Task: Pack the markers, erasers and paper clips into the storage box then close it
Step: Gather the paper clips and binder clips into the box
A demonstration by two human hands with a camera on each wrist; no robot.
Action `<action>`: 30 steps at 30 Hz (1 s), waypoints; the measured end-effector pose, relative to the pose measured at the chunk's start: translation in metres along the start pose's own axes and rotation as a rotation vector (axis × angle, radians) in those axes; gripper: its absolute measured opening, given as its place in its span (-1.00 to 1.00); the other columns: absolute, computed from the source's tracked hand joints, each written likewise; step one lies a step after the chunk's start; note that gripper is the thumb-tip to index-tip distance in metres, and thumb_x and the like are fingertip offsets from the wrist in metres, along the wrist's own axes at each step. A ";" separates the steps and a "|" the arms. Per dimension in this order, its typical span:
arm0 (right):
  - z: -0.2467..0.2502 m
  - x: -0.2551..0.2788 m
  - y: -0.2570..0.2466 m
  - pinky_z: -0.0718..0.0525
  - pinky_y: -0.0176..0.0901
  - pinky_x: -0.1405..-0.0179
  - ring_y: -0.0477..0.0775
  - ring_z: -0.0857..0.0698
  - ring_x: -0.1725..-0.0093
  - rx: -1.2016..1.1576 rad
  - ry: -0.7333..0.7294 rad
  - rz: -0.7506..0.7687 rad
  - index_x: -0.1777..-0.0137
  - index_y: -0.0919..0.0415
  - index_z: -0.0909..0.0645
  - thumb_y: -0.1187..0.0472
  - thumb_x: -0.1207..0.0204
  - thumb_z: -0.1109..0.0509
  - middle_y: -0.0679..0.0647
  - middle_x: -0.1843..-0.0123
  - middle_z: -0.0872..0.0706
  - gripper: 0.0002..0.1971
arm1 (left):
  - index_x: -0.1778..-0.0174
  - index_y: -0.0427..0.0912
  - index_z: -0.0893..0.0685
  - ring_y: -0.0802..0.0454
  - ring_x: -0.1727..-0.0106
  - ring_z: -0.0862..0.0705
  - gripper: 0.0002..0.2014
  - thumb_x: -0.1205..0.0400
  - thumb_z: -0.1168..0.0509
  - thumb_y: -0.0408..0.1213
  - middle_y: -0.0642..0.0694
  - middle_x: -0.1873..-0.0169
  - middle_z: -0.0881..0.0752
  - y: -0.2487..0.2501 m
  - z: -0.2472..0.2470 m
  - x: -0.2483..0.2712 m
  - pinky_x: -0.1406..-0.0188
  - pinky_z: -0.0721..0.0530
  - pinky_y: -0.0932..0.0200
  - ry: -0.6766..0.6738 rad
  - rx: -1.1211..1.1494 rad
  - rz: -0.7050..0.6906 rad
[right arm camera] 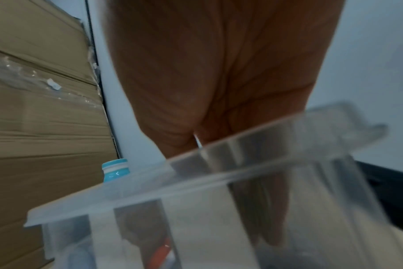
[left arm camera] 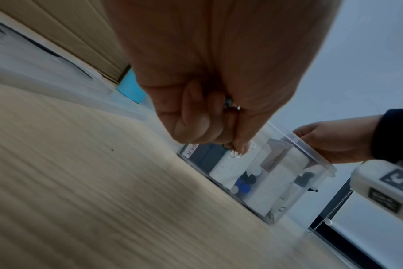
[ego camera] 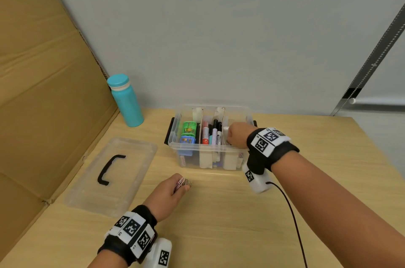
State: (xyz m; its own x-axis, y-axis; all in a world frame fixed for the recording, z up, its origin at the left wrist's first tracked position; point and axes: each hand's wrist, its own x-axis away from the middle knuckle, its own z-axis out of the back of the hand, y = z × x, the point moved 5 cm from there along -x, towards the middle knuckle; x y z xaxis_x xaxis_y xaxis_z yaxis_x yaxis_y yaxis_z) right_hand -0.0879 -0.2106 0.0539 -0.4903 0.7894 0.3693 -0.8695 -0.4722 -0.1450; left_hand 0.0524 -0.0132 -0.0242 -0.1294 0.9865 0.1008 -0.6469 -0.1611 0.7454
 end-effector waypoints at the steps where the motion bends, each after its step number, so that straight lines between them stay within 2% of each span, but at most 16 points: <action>1: -0.001 -0.004 0.000 -0.53 -0.16 0.07 0.08 -0.55 0.19 0.020 -0.028 0.003 0.34 0.23 -0.42 0.23 -0.66 -0.18 0.13 0.24 -0.56 -0.70 | 0.20 -0.09 -0.48 0.17 0.37 -0.42 -0.83 -0.70 -0.19 -0.17 0.02 0.38 -0.49 -0.001 0.000 0.001 0.35 -0.39 0.34 -0.002 -0.007 0.002; 3: 0.000 -0.003 0.001 -0.60 -0.10 -0.15 0.12 -0.65 -0.04 -0.024 -0.042 0.040 0.08 0.35 -0.65 0.24 -0.68 -0.16 0.22 -0.05 -0.71 -0.73 | 0.20 -0.08 -0.48 0.19 0.38 -0.41 -0.83 -0.70 -0.18 -0.15 0.04 0.38 -0.49 -0.002 -0.001 0.004 0.36 -0.38 0.34 -0.009 -0.010 0.007; 5: 0.007 0.010 0.007 -0.58 -0.05 -0.31 0.13 -0.67 -0.20 -0.166 0.019 0.073 -0.17 0.35 -0.67 0.28 -0.68 -0.14 0.18 -0.22 -0.71 -0.71 | 0.21 -0.04 -0.46 0.21 0.39 -0.39 -0.83 -0.70 -0.17 -0.15 0.06 0.40 -0.47 -0.002 -0.002 0.007 0.36 -0.39 0.35 -0.013 -0.014 0.007; 6: 0.010 0.021 0.010 -0.59 -0.06 -0.30 0.12 -0.68 -0.20 -0.267 0.097 0.083 -0.18 0.30 -0.68 0.31 -0.67 -0.13 0.13 -0.22 -0.72 -0.71 | 0.22 -0.02 -0.45 0.21 0.40 -0.40 -0.82 -0.71 -0.17 -0.15 0.07 0.40 -0.47 -0.002 -0.002 0.008 0.36 -0.39 0.35 -0.012 -0.017 0.005; 9: 0.012 0.061 0.028 -0.57 -0.24 -0.05 0.02 -0.68 -0.08 -0.436 0.530 0.115 -0.13 0.17 -0.66 0.30 -0.66 -0.12 0.05 -0.08 -0.74 -0.73 | 0.23 0.04 -0.41 0.20 0.41 -0.41 -0.82 -0.71 -0.16 -0.15 0.10 0.42 -0.46 0.007 -0.001 0.012 0.36 -0.37 0.33 0.001 -0.033 -0.026; 10: 0.006 0.076 0.034 -0.53 -0.28 -0.03 -0.01 -0.66 -0.10 -0.415 0.644 0.109 -0.18 0.16 -0.64 0.27 -0.66 -0.13 0.04 -0.10 -0.72 -0.73 | 0.21 0.05 -0.41 0.20 0.42 -0.41 -0.83 -0.71 -0.15 -0.14 0.11 0.43 -0.46 0.013 0.000 0.012 0.37 -0.37 0.32 0.004 -0.047 -0.043; 12: -0.016 0.094 0.043 -0.48 -0.30 -0.18 -0.03 -0.59 -0.28 -0.341 0.751 0.099 -0.36 0.16 -0.56 0.17 -0.69 -0.11 0.04 -0.31 -0.66 -0.67 | 0.15 0.03 -0.43 0.19 0.42 -0.42 -0.87 -0.71 -0.13 -0.11 0.11 0.43 -0.47 0.033 0.002 0.010 0.39 -0.36 0.33 0.009 -0.092 -0.076; 15: -0.050 0.094 0.051 -0.34 -0.27 -0.42 -0.09 -0.39 -0.52 -0.336 0.709 0.130 -0.60 0.06 -0.31 0.06 -0.70 -0.08 -0.07 -0.61 -0.36 -0.54 | 0.07 0.01 -0.42 0.23 0.39 -0.46 -0.88 -0.72 -0.09 -0.07 0.10 0.38 -0.52 0.077 0.006 -0.004 0.41 -0.37 0.36 0.042 -0.197 -0.146; 18: -0.065 0.088 0.052 -0.31 -0.29 -0.45 -0.14 -0.29 -0.57 -0.390 0.699 0.190 -0.66 -0.02 -0.11 0.02 -0.70 -0.07 -0.17 -0.68 -0.13 -0.46 | -0.02 0.01 -0.40 0.27 0.39 -0.47 -0.92 -0.74 -0.06 -0.10 0.13 0.35 -0.51 0.122 0.007 -0.032 0.45 -0.34 0.39 0.096 -0.290 -0.196; 19: -0.066 0.087 0.052 -0.31 -0.29 -0.46 -0.15 -0.28 -0.58 -0.396 0.709 0.198 -0.67 -0.02 -0.08 0.01 -0.70 -0.07 -0.18 -0.69 -0.10 -0.45 | -0.09 -0.03 -0.41 0.24 0.38 -0.49 -0.89 -0.74 -0.06 -0.11 0.11 0.32 -0.54 0.133 0.006 -0.045 0.44 -0.36 0.39 0.115 -0.340 -0.197; 21: -0.069 0.086 0.053 -0.33 -0.26 -0.50 -0.15 -0.27 -0.59 -0.383 0.728 0.199 -0.68 0.01 -0.07 -0.01 -0.70 -0.06 -0.19 -0.69 -0.06 -0.44 | -0.19 -0.13 -0.42 0.08 0.30 -0.57 -0.83 -0.74 -0.08 -0.17 -0.01 0.18 -0.64 0.152 0.000 -0.071 0.35 -0.49 0.27 0.123 -0.462 -0.196; 23: -0.070 0.085 0.053 -0.35 -0.20 -0.53 -0.16 -0.26 -0.60 -0.368 0.731 0.196 -0.68 0.03 -0.06 -0.06 -0.71 -0.01 -0.18 -0.69 -0.04 -0.43 | -0.29 -0.24 -0.39 -0.06 0.20 -0.64 -0.75 -0.70 -0.15 -0.34 -0.16 0.03 -0.69 0.165 -0.010 -0.095 0.24 -0.57 0.10 0.047 -0.621 -0.187; 25: -0.071 0.085 0.052 -0.35 -0.18 -0.54 -0.18 -0.23 -0.60 -0.372 0.721 0.202 -0.69 0.02 -0.03 -0.16 -0.67 0.06 -0.18 -0.70 -0.02 -0.38 | -0.38 -0.34 -0.39 -0.16 0.02 -0.69 -0.64 -0.65 -0.16 -0.46 -0.26 -0.07 -0.70 0.171 -0.021 -0.119 0.05 -0.62 0.01 -0.099 -0.717 -0.134; 27: -0.072 0.084 0.052 -0.33 -0.18 -0.54 -0.20 -0.20 -0.61 -0.377 0.715 0.203 -0.69 0.00 0.02 -0.21 -0.65 0.06 -0.18 -0.71 0.01 -0.35 | -0.37 -0.36 -0.47 -0.21 -0.15 -0.69 -0.67 -0.69 -0.14 -0.40 -0.29 -0.17 -0.68 0.175 -0.026 -0.135 -0.11 -0.61 0.01 -0.236 -0.762 -0.065; 30: -0.073 0.083 0.052 -0.31 -0.19 -0.56 -0.20 -0.18 -0.62 -0.382 0.704 0.197 -0.69 -0.02 0.07 -0.18 -0.67 0.00 -0.20 -0.71 0.06 -0.35 | -0.24 -0.39 -0.61 -0.21 -0.19 -0.67 -0.65 -0.73 -0.12 -0.20 -0.31 -0.17 -0.69 0.178 -0.027 -0.143 -0.14 -0.60 0.01 -0.367 -0.851 -0.023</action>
State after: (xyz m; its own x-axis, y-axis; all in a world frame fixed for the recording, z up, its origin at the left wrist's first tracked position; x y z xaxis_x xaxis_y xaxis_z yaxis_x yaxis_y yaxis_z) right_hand -0.1784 -0.1413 0.0094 -0.4482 0.8272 -0.3390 -0.6622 -0.5619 -0.4958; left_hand -0.0646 -0.1837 0.0757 0.0428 0.9143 0.4027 -0.9990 0.0337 0.0295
